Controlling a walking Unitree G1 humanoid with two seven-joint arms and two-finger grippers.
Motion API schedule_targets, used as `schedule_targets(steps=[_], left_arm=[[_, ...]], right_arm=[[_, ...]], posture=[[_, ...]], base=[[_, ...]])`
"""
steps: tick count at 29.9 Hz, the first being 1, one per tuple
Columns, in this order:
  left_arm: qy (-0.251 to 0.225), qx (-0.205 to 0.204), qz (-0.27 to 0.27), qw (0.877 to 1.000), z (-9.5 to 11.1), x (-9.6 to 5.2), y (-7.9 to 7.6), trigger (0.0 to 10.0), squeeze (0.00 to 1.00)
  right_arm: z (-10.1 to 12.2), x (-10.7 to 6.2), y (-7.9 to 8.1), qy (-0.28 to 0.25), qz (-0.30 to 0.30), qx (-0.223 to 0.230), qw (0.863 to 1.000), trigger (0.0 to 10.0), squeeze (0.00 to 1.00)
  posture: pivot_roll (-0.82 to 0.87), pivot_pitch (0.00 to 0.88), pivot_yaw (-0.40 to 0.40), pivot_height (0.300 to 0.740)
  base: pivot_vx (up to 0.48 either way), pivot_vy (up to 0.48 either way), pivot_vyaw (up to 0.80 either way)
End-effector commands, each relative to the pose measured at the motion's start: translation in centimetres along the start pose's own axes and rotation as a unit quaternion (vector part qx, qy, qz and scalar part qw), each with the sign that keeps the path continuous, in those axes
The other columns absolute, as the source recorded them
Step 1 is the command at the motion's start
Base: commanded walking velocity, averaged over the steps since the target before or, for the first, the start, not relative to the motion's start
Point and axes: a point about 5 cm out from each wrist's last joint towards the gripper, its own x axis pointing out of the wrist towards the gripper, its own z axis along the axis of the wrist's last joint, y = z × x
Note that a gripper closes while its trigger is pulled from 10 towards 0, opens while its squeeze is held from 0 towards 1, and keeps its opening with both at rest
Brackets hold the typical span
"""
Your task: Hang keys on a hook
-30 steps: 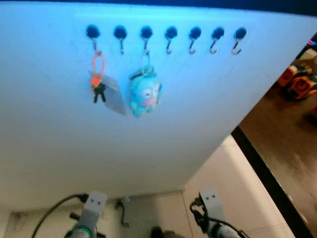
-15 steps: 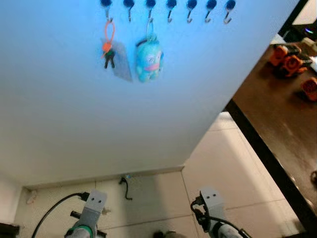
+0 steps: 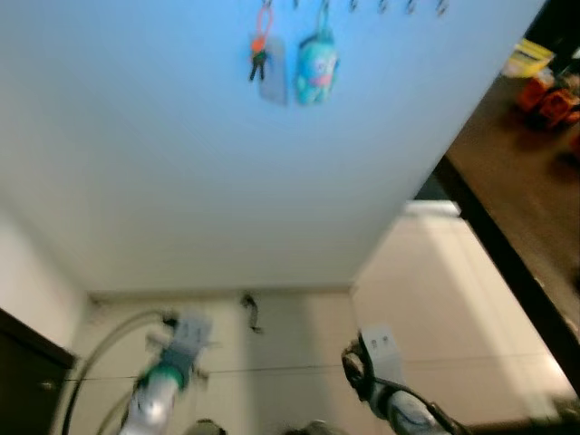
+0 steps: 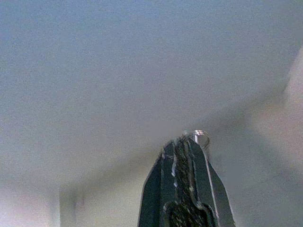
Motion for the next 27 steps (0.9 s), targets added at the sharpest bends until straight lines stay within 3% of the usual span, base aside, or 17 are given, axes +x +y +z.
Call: schedule_targets(steps=[1, 3, 4, 6, 8, 17, 21, 27], left_arm=[[-0.026, -0.013, 0.013, 0.999, 1.9, 0.6, 0.5, 10.0, 0.00], [-0.100, -0.008, 0.023, 0.995, 5.9, 1.7, 0.9, 10.0, 0.00], [-0.100, -0.008, 0.023, 0.995, 5.9, 1.7, 0.9, 10.0, 0.00], [-0.154, -0.012, 0.025, 0.988, 8.5, 2.0, 0.9, 10.0, 0.00], [-0.154, -0.012, 0.025, 0.988, 8.5, 2.0, 0.9, 10.0, 0.00], [-0.252, -0.010, 0.036, 0.967, 13.9, 1.5, 0.4, 10.0, 0.00], [-0.258, -0.008, 0.038, 0.965, 14.3, 1.4, 0.5, 10.0, 0.00], [-0.269, 0.000, 0.040, 0.962, 15.7, 0.7, 0.6, 10.0, 0.00]], right_arm=[[1.1, 0.3, 0.1, -0.026, 0.005, 0.010, 1.000, 10.0, 0.00], [2.8, 1.0, 0.7, -0.058, 0.019, 0.016, 0.998, 10.0, 0.00], [2.8, 1.0, 0.7, -0.058, 0.019, 0.016, 0.998, 10.0, 0.00], [3.9, 1.4, 1.3, -0.082, 0.030, 0.017, 0.996, 10.0, 0.00], [3.9, 1.4, 1.3, -0.082, 0.030, 0.017, 0.996, 10.0, 0.00], [6.9, 1.9, 1.8, -0.148, 0.039, 0.026, 0.988, 10.0, 0.00], [6.9, 1.9, 1.7, -0.148, 0.038, 0.025, 0.988, 10.0, 0.00], [5.6, 1.6, 1.2, -0.119, 0.037, 0.018, 0.992, 10.0, 0.00]], posture=[[0.02, 0.087, -0.051, 0.740], [0.02, 0.087, -0.051, 0.740], [0.02, 0.087, -0.051, 0.740], [0.02, 0.087, -0.051, 0.740], [0.02, 0.087, -0.051, 0.740], [0.01, 0.081, -0.054, 0.740], [0.01, 0.081, -0.054, 0.740], [0.01, 0.078, -0.058, 0.740]], base=[[0.000, 0.000, 0.00], [0.000, 0.000, 0.00], [0.000, 0.000, 0.00], [0.000, 0.000, 0.00], [0.000, 0.000, 0.00], [0.346, 0.000, 0.20], [0.337, 0.000, 0.80], [0.311, 0.000, 0.00]])
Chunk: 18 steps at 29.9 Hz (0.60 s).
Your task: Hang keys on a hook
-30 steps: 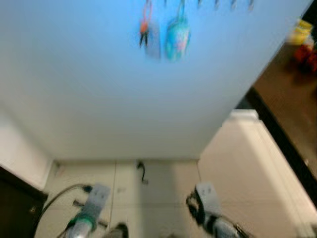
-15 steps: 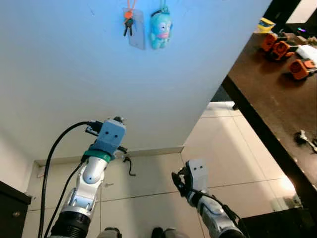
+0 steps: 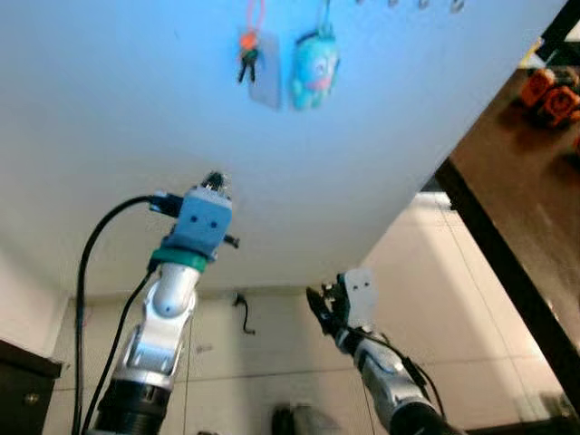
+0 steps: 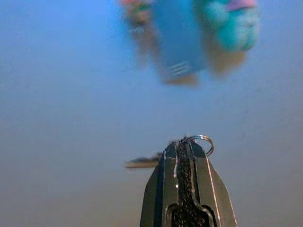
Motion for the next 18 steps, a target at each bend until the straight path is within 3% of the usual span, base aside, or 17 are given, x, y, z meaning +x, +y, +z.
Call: schedule_targets(steps=[1, 6, 8, 9, 14, 18], left_arm=[[-0.011, 0.016, 0.003, 1.000, 0.5, -0.2, 0.2, 10.0, 0.00], [-0.039, 0.046, 0.015, 0.998, 1.4, -0.1, 0.6, 10.0, 0.00], [-0.076, 0.087, 0.023, 0.993, 2.4, 0.0, 1.0, 10.0, 0.00], [-0.076, 0.087, 0.023, 0.993, 2.4, 0.0, 1.0, 10.0, 0.00], [-0.142, 0.176, 0.056, 0.972, 4.5, -0.8, 2.0, 10.0, 0.00], [-0.161, 0.194, 0.078, 0.965, 5.4, -0.7, 2.6, 10.0, 0.00]], right_arm=[[-1.0, -0.5, 0.0, 0.021, 0.001, 0.007, 1.000, 10.0, 0.00], [-1.6, -0.8, -0.1, 0.035, 0.002, 0.006, 0.999, 10.0, 0.00], [-2.3, -1.2, -0.2, 0.054, 0.006, -0.002, 0.999, 10.0, 0.00], [-2.3, -1.2, -0.2, 0.054, 0.006, -0.002, 0.999, 10.0, 0.00], [-5.1, -3.1, -1.1, 0.130, -0.007, -0.023, 0.991, 10.0, 0.00], [-6.1, -4.0, -1.7, 0.158, -0.016, -0.030, 0.987, 10.0, 0.00]], posture=[[0.01, 0.075, -0.060, 0.740], [0.01, 0.075, -0.062, 0.740], [0.02, 0.074, -0.064, 0.740], [0.02, 0.074, -0.064, 0.740], [0.03, 0.076, -0.071, 0.740], [0.03, 0.077, -0.073, 0.740]], base=[[0.300, 0.000, 0.00], [0.264, 0.000, 0.00], [0.000, 0.000, 0.00], [0.000, 0.000, 0.00], [0.000, 0.000, 0.00], [0.000, 0.000, 0.00]])
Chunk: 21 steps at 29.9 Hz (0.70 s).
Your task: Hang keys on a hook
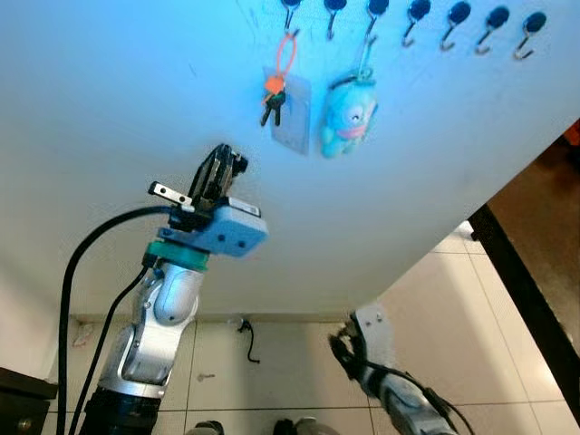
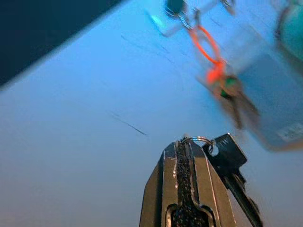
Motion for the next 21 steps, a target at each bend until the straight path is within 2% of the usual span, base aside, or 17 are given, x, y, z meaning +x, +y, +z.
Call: schedule_targets(steps=[1, 2, 4, 7, 9, 11, 13, 15, 16, 17, 18, 20, 21], left_arm=[[-0.019, 0.016, 0.012, 1.000, 0.8, 0.2, 0.3, 10.0, 0.00], [-0.019, 0.016, 0.012, 1.000, 0.8, 0.2, 0.3, 10.0, 0.00], [-0.045, 0.012, 0.009, 0.999, 2.1, 1.3, 0.3, 10.0, 0.00], [-0.053, -0.008, 0.004, 0.999, 3.0, 2.5, 0.0, 10.0, 0.00], [-0.051, -0.015, 0.001, 0.999, 3.2, 2.8, -0.2, 10.0, 0.00], [-0.016, -0.064, 0.008, 0.998, 3.3, 4.8, -0.6, 10.0, 0.00], [-0.016, -0.064, 0.008, 0.998, 3.3, 4.8, -0.6, 10.0, 0.00], [-0.008, -0.103, 0.008, 0.995, 3.8, 7.3, -0.6, 10.0, 0.00], [-0.008, -0.103, 0.008, 0.995, 3.8, 7.3, -0.6, 10.0, 0.00], [-0.012, -0.112, 0.003, 0.994, 4.1, 8.2, -0.6, 10.0, 0.00], [-0.022, -0.112, -0.018, 0.993, 4.3, 9.1, -0.8, 10.0, 0.00], [-0.055, -0.055, -0.070, 0.994, 4.7, 11.0, -1.2, 10.0, 0.00], [-0.055, -0.055, -0.070, 0.994, 4.7, 11.0, -1.2, 10.0, 0.00]], right_arm=[[-1.6, -0.6, 0.0, 0.036, -0.001, -0.006, 0.999, 10.0, 0.00], [-1.6, -0.6, 0.0, 0.036, -0.001, -0.006, 0.999, 10.0, 0.00], [-2.7, -1.1, -0.2, 0.062, -0.007, -0.014, 0.998, 10.0, 0.00], [-3.3, -1.4, -0.3, 0.076, -0.011, -0.018, 0.997, 10.0, 0.00], [-3.4, -1.4, -0.3, 0.079, -0.012, -0.019, 0.997, 10.0, 0.00], [-3.5, -1.4, -0.1, 0.081, -0.012, -0.020, 0.996, 10.0, 0.00], [-3.5, -1.4, -0.1, 0.081, -0.012, -0.020, 0.996, 10.0, 0.00], [-3.2, -1.1, 0.2, 0.075, -0.009, -0.021, 0.997, 10.0, 0.00], [-3.2, -1.1, 0.2, 0.075, -0.009, -0.021, 0.997, 10.0, 0.00], [-3.1, -1.1, 0.4, 0.072, -0.008, -0.021, 0.997, 10.0, 0.00], [-3.0, -1.0, 0.5, 0.069, -0.007, -0.021, 0.997, 10.0, 0.00], [-2.8, -0.8, 0.7, 0.064, -0.007, -0.020, 0.998, 10.0, 0.00], [-2.8, -0.8, 0.7, 0.064, -0.007, -0.020, 0.998, 10.0, 0.00]], posture=[[0.03, 0.079, -0.075, 0.740], [0.03, 0.079, -0.075, 0.740], [0.04, 0.080, -0.078, 0.740], [0.04, 0.082, -0.078, 0.740], [0.04, 0.082, -0.078, 0.740], [0.04, 0.088, -0.076, 0.740], [0.04, 0.088, -0.076, 0.740], [0.03, 0.095, -0.073, 0.740], [0.03, 0.095, -0.073, 0.740], [0.03, 0.095, -0.073, 0.740], [0.03, 0.099, -0.071, 0.740], [0.02, 0.100, -0.069, 0.740], [0.02, 0.100, -0.069, 0.740]], base=[[0.000, 0.000, 0.00], [0.000, 0.000, 0.00], [0.000, 0.000, 0.00], [0.000, 0.000, 0.00], [0.000, 0.000, 0.00], [0.000, 0.000, 0.00], [0.000, 0.000, 0.00], [0.000, 0.000, 0.00], [0.000, 0.000, 0.00], [0.000, 0.000, 0.00], [0.000, 0.000, 0.00], [0.000, 0.000, 0.00], [0.000, 0.000, 0.00]])
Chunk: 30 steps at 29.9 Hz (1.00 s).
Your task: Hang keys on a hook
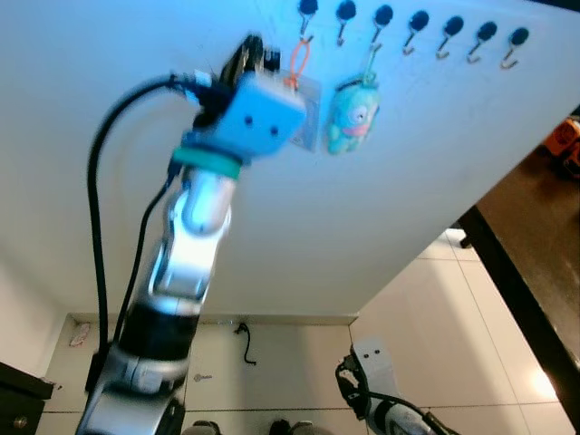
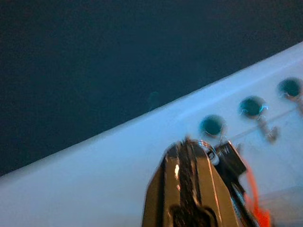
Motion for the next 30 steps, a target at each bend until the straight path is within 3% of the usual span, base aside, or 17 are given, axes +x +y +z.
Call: schedule_targets(steps=[1, 2, 5, 7, 8, 9, 11, 14, 17, 18, 20, 27, 30], left_arm=[[-0.009, 0.031, -0.054, 0.998, -0.1, 0.5, -1.0, 10.0, 0.00], [-0.009, 0.031, -0.054, 0.998, -0.1, 0.5, -1.0, 10.0, 0.00], [-0.060, 0.142, -0.123, 0.980, 0.1, 1.8, 0.0, 10.0, 0.00], [-0.060, 0.142, -0.123, 0.980, 0.1, 1.8, 0.0, 10.0, 0.00], [-0.075, 0.174, -0.140, 0.972, 0.1, 1.9, 0.7, 10.0, 0.00], [-0.075, 0.174, -0.140, 0.972, 0.1, 1.9, 0.7, 10.0, 0.00], [-0.093, 0.209, -0.168, 0.959, 0.4, 2.1, 1.8, 10.0, 0.00], [-0.102, 0.206, -0.198, 0.953, 0.8, 2.3, 2.2, 10.0, 0.00], [-0.104, 0.148, -0.228, 0.957, 1.3, 2.6, 2.3, 10.0, 0.00], [-0.104, 0.148, -0.228, 0.957, 1.3, 2.6, 2.3, 10.0, 0.00], [-0.111, 0.109, -0.261, 0.953, 1.9, 2.8, 2.3, 10.0, 0.00], [-0.127, 0.117, -0.271, 0.947, 2.2, 3.7, 2.4, 10.0, 0.00], [-0.137, 0.095, -0.258, 0.952, 2.7, 4.2, 2.5, 10.0, 0.00]], right_arm=[[-0.5, -0.2, 0.0, 0.008, -0.004, 0.001, 1.000, 10.0, 0.00], [-0.5, -0.2, 0.0, 0.008, -0.004, 0.001, 1.000, 10.0, 0.00], [-0.5, -0.2, -0.1, 0.004, -0.009, 0.007, 1.000, 10.0, 0.00], [-0.5, -0.2, -0.1, 0.004, -0.009, 0.007, 1.000, 10.0, 0.00], [-0.7, -0.3, -0.1, 0.005, -0.014, 0.011, 1.000, 10.0, 0.00], [-0.7, -0.3, -0.1, 0.005, -0.014, 0.011, 1.000, 10.0, 0.00], [-1.1, -0.5, -0.2, 0.007, -0.018, 0.015, 1.000, 10.0, 0.00], [-1.4, -0.6, -0.1, 0.011, -0.017, 0.015, 1.000, 10.0, 0.00], [-1.5, -0.6, 0.0, 0.013, -0.015, 0.013, 1.000, 10.0, 0.00], [-1.5, -0.6, 0.0, 0.013, -0.015, 0.013, 1.000, 10.0, 0.00], [-1.4, -0.6, 0.0, 0.012, -0.014, 0.012, 1.000, 10.0, 0.00], [-1.3, -0.5, 0.0, 0.013, -0.013, 0.010, 1.000, 10.0, 0.00], [-1.4, -0.6, 0.0, 0.014, -0.013, 0.009, 1.000, 10.0, 0.00]], posture=[[0.01, 0.100, -0.066, 0.740], [0.01, 0.100, -0.066, 0.740], [0.00, 0.103, -0.052, 0.740], [0.00, 0.103, -0.052, 0.740], [-0.01, 0.104, -0.049, 0.740], [-0.01, 0.104, -0.049, 0.740], [-0.01, 0.105, -0.048, 0.740], [-0.01, 0.105, -0.048, 0.740], [0.00, 0.115, -0.053, 0.740], [0.00, 0.115, -0.053, 0.740], [0.00, 0.118, -0.055, 0.740], [0.01, 0.120, -0.056, 0.740], [0.01, 0.121, -0.057, 0.740]], base=[[0.000, 0.000, 0.00], [0.000, 0.000, 0.00], [0.000, 0.000, 0.00], [0.000, 0.000, 0.00], [0.000, 0.000, 0.00], [0.000, 0.000, 0.00], [0.000, 0.000, 0.00], [0.000, 0.000, 0.00], [0.000, 0.000, 0.00], [0.000, 0.000, 0.00], [0.000, 0.000, 0.00], [0.000, 0.000, 0.00], [0.000, 0.000, 0.00]])
